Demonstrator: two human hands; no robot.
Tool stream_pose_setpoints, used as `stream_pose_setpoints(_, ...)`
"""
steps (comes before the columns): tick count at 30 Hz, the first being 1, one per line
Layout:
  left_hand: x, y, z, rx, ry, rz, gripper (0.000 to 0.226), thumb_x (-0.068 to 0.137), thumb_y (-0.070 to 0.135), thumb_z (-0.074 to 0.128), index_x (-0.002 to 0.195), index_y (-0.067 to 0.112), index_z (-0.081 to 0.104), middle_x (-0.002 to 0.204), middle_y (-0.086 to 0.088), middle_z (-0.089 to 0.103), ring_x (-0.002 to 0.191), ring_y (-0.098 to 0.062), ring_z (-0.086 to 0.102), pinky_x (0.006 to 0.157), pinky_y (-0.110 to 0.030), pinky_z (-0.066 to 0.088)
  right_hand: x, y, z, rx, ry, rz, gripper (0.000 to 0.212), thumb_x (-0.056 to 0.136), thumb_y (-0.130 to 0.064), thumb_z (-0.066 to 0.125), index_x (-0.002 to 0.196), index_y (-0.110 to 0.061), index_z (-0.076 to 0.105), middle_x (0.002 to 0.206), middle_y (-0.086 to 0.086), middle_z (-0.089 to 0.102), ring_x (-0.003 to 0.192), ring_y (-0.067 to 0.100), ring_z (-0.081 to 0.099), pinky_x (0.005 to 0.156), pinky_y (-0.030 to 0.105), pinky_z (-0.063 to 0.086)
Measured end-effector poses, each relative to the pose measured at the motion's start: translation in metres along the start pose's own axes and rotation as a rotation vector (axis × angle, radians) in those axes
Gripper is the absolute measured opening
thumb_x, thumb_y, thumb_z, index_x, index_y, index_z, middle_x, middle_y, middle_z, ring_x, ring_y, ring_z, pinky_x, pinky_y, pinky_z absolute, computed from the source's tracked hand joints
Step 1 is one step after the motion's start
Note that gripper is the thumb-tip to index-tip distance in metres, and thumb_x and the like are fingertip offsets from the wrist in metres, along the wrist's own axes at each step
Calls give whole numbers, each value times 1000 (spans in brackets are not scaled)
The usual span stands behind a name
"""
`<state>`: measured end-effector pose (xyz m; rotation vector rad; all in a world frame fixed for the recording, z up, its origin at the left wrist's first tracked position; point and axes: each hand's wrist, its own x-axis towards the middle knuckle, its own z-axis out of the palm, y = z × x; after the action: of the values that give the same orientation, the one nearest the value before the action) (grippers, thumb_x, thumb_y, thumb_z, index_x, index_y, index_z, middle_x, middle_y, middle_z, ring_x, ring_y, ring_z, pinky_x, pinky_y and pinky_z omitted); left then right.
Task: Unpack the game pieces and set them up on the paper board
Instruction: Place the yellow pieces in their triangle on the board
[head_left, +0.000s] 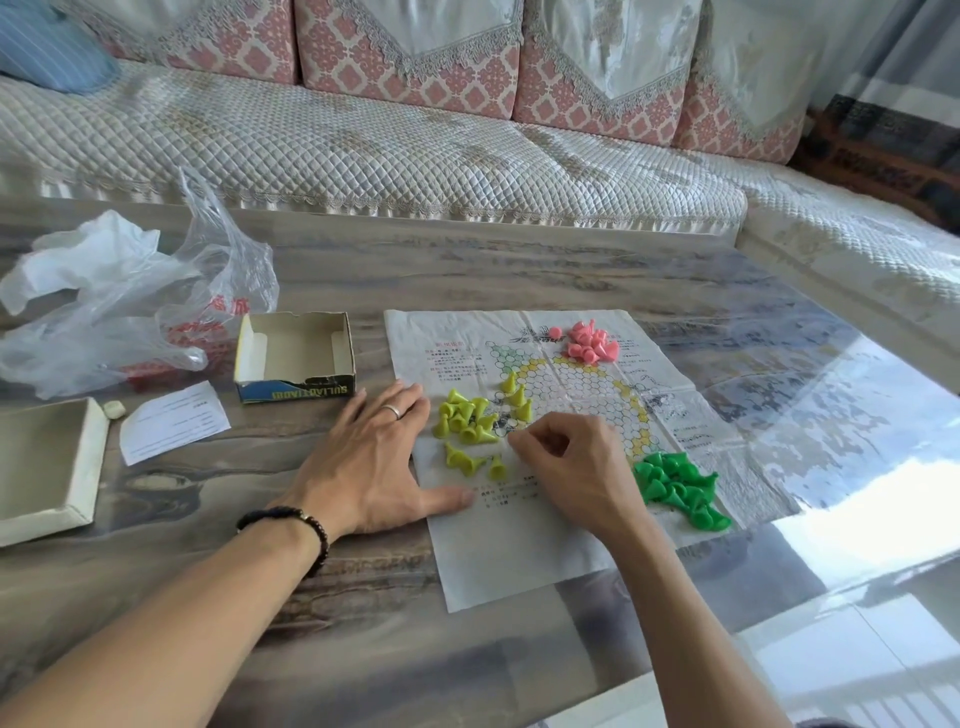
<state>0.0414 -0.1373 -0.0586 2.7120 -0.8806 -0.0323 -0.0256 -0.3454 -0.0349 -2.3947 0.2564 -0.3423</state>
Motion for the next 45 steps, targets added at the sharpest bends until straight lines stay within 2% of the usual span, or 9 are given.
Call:
stream_pose_setpoints(4,0,0,0,1,12,6,130,52,99,26,150,15,20,160,2,9,146,-8,2,120,-40,2,-9,-6,7,-135,-29,-56,20,79,-45,67,74,-25,70,65,-10,62,63,-1,56,57,16,42)
stream_pose_setpoints(12,0,0,-1,-3,15,7,136,48,102,22,150,13,20,160,2,10,146,-9,3,120,-39,2,-16,-6,-2,-72,-172,-108,7,79,-31,69,75,-26,72,68,-13,64,61,-3,53,56,13,39)
stream_pose_setpoints(16,0,-1,0,2,13,10,133,50,100,24,151,13,19,160,1,9,146,-10,3,120,-39,2,-5,6,-6,6,55,-30,9,82,-25,68,74,-26,71,68,-14,62,62,-2,54,57,9,37)
stream_pose_setpoints(19,0,-2,1,0,14,7,132,51,100,24,151,14,19,160,1,8,146,-10,2,120,-39,2,6,14,-5,2,174,40,8,83,-28,68,82,-23,74,77,-12,64,68,0,57,63,19,40)
stream_pose_setpoints(23,0,-2,1,-11,12,5,129,53,98,27,151,15,19,160,1,7,146,-9,1,120,-38,1,9,15,3,-157,100,-17,13,82,-31,70,91,-23,74,86,-7,60,76,11,57,70,24,40)
stream_pose_setpoints(28,0,-2,1,-14,12,-1,125,56,96,33,151,15,20,160,2,8,146,-8,0,120,-37,0,10,18,-1,-143,61,5,10,80,-27,70,89,-23,72,90,-8,56,74,5,55,61,7,31)
stream_pose_setpoints(33,0,-1,0,8,15,-2,134,49,101,19,151,15,19,160,2,8,146,-8,-2,120,-40,-1,14,15,5,-190,103,15,13,82,-25,67,92,-21,73,94,-4,61,82,15,59,68,25,38)
stream_pose_setpoints(42,-1,0,-1,20,0,-4,134,49,101,18,151,14,17,160,2,7,146,-9,-3,120,-42,0,16,16,6,-183,102,22,13,83,-25,66,92,-19,73,94,-1,62,82,16,60,69,26,43)
stream_pose_setpoints(45,-2,-1,-1,25,1,0,128,55,98,26,151,14,18,160,2,8,146,-9,-3,120,-42,0,15,16,6,-169,111,17,16,82,-25,66,94,-17,72,96,-1,62,82,16,61,70,28,47)
